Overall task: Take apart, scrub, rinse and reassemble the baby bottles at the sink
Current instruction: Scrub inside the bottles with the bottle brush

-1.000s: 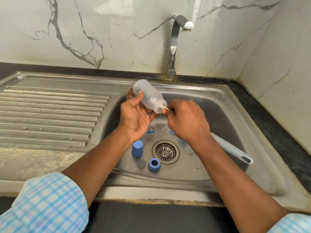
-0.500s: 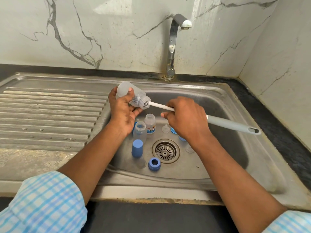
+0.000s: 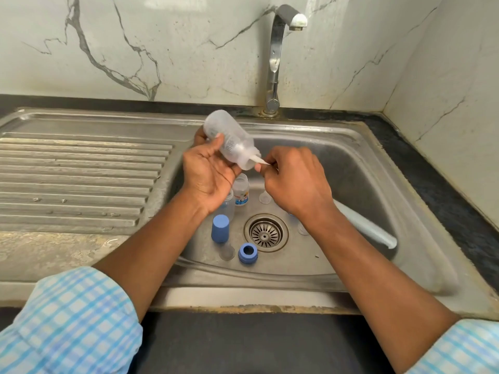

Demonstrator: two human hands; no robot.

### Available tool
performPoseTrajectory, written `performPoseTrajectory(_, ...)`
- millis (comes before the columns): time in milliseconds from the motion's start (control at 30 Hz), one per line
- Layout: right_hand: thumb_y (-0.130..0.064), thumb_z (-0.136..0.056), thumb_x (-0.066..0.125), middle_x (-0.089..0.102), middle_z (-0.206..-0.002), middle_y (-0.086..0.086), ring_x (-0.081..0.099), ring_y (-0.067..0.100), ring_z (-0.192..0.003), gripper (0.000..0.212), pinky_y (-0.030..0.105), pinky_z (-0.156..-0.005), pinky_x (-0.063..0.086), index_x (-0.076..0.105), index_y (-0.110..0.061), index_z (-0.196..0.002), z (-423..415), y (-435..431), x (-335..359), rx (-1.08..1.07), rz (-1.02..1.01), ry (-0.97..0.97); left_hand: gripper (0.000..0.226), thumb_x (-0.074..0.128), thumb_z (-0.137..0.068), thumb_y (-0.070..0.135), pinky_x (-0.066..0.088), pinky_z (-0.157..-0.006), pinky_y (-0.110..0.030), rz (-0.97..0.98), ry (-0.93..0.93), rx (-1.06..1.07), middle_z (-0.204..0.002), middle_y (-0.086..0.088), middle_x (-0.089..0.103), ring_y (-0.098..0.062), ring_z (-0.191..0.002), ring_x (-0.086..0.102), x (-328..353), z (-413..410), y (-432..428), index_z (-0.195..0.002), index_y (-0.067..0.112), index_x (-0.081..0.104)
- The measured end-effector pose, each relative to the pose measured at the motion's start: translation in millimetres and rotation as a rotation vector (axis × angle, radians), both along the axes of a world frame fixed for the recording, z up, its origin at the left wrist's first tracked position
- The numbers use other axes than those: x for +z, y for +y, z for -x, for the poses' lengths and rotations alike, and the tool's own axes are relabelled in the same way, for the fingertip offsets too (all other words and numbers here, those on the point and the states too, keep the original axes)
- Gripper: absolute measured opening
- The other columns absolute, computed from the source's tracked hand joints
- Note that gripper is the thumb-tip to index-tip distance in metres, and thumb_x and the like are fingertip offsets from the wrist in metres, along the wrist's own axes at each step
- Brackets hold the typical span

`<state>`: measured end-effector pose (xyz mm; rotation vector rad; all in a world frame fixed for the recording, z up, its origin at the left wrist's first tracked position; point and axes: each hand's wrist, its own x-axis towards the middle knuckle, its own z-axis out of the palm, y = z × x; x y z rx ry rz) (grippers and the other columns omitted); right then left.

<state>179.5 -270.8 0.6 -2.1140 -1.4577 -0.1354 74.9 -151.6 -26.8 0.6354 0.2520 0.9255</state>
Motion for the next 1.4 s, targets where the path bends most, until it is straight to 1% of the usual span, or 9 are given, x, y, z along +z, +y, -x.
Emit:
performPoseTrajectory(100, -0.029, -0.095, 0.056, 0.062, -0.081, 0.007, 0.059, 0.035, -0.080, 0.016, 0.035, -0.064, 0.037, 0.063, -0.018, -0.087, 0.1, 2.6, -4.4, -0.023, 0.034, -0.030, 0.034, 0.055, -0.090, 0.022, 0.055, -0.082, -0.049, -0.034, 0.075, -0.027, -0.108, -0.015, 0.063, -0.032, -0.096, 0.066, -1.8, -0.6, -3.9, -0.123, 0.016, 0.051)
performPoseTrajectory(200, -0.032, -0.100, 0.051, 0.066, -0.089, 0.007, 0.061, 0.035, -0.085, 0.020, 0.034, -0.064, 0.035, 0.064, -0.018, -0.095, -0.8, 3.3, -7.4, -0.059, 0.056, -0.101, 0.064, 0.067, -0.083, 0.048, 0.058, -0.082, -0.049, -0.106, 0.313, 0.040, -0.124, -0.018, 0.062, -0.030, -0.099, 0.069, -1.7, -5.7, -9.7, -0.134, 0.017, 0.043)
performPoseTrajectory(300, -0.034, -0.100, 0.052, 0.063, -0.094, 0.005, 0.061, 0.031, -0.086, 0.022, 0.034, -0.065, 0.036, 0.067, -0.018, -0.098, -4.2, 6.0, -4.5, -0.093, 0.026, -0.109, 0.053, 0.077, -0.081, 0.028, 0.061, -0.078, -0.045, -0.122, 0.428, 0.183, -0.130, -0.016, 0.061, -0.029, -0.102, 0.071, 0.5, -11.4, -8.3, -0.122, 0.024, 0.043)
performPoseTrajectory(467, -0.034, -0.097, 0.060, 0.064, -0.095, 0.003, 0.062, 0.026, -0.083, 0.020, 0.032, -0.065, 0.037, 0.071, -0.019, -0.100, -6.2, 4.7, 3.1, -0.080, 0.019, -0.115, 0.055, 0.074, -0.086, 0.013, 0.062, -0.072, -0.039, 0.001, 0.365, 0.332, -0.133, -0.014, 0.057, -0.031, -0.107, 0.068, 1.2, -2.9, 11.6, -0.125, 0.029, 0.039)
performPoseTrajectory(733, -0.029, -0.093, 0.065, 0.064, -0.099, 0.001, 0.062, 0.026, -0.087, 0.014, 0.033, -0.065, 0.038, 0.069, -0.016, -0.098, -9.1, 2.1, 8.0, -0.091, -0.024, -0.199, 0.056, 0.073, -0.088, 0.015, 0.061, -0.067, -0.042, 0.156, 0.297, 0.377, -0.131, -0.015, 0.059, -0.030, -0.105, 0.069, -3.2, -4.4, 15.7, -0.133, 0.014, 0.038)
performPoseTrajectory(933, -0.031, -0.097, 0.057, 0.067, -0.089, 0.005, 0.061, 0.030, -0.082, 0.019, 0.034, -0.065, 0.039, 0.069, -0.016, -0.098, -8.5, -3.5, 10.8, -0.031, 0.034, -0.235, 0.040, 0.058, -0.096, 0.008, 0.059, -0.080, -0.037, 0.047, 0.333, 0.166, -0.108, -0.009, 0.068, -0.026, -0.098, 0.068, -2.3, -1.7, 6.1, -0.134, 0.013, 0.048)
performPoseTrajectory(1133, -0.028, -0.098, 0.054, 0.068, -0.084, 0.009, 0.061, 0.035, -0.080, 0.021, 0.042, -0.071, 0.051, 0.067, -0.014, -0.092, -7.4, -2.7, 5.0, -0.049, 0.012, -0.096, 0.055, 0.052, -0.095, 0.004, 0.055, -0.094, -0.048, -0.006, 0.124, -0.041, -0.132, -0.021, 0.060, -0.031, -0.104, 0.069, 1.6, -3.6, -7.1, -0.147, 0.014, 0.038)
performPoseTrajectory(1300, -0.026, -0.093, 0.061, 0.068, -0.087, 0.006, 0.062, 0.031, -0.082, 0.013, 0.039, -0.070, 0.050, 0.066, -0.016, -0.098, -0.7, 1.5, 2.5, -0.001, 0.039, -0.082, 0.077, 0.075, -0.080, 0.043, 0.059, -0.073, -0.043, -0.054, 0.340, 0.002, -0.125, -0.019, 0.061, -0.029, -0.096, 0.069, -2.4, -7.8, -10.8, -0.142, 0.016, 0.040)
performPoseTrajectory(1400, -0.028, -0.091, 0.065, 0.065, -0.086, 0.005, 0.061, 0.029, -0.079, 0.014, 0.039, -0.069, 0.050, 0.062, -0.017, -0.098, 0.4, 2.2, 1.6, 0.033, 0.087, -0.091, 0.067, 0.079, -0.080, 0.030, 0.060, -0.069, -0.041, -0.055, 0.425, 0.133, -0.121, -0.016, 0.064, -0.028, -0.091, 0.072, -0.6, -8.0, -2.0, -0.135, 0.012, 0.045)
